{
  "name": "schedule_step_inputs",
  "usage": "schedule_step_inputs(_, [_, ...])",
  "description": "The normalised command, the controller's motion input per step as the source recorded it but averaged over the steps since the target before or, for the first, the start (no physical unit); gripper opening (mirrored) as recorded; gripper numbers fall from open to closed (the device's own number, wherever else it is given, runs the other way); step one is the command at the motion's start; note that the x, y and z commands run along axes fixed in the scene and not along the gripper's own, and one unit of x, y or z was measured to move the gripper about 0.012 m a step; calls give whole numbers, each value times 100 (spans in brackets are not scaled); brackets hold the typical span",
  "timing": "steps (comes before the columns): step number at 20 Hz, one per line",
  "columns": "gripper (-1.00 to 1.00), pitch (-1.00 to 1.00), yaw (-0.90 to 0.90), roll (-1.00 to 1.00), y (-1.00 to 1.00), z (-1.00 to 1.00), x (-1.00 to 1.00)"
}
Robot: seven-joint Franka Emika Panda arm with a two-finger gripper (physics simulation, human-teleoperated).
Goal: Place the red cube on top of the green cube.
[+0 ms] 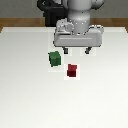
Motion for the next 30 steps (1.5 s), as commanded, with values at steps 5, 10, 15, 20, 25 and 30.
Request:
schedule_step_inputs(5, [100,0,0,0,-60,0,0])
schedule_step_inputs(10, [100,0,0,0,20,0,40])
schedule_step_inputs(15, [100,0,0,0,20,0,0])
schedule_step_inputs(20, [100,0,0,0,0,-60,0])
schedule_step_inputs(25, [100,0,0,0,0,-80,0])
schedule_step_inputs(30, [-100,0,0,0,0,0,0])
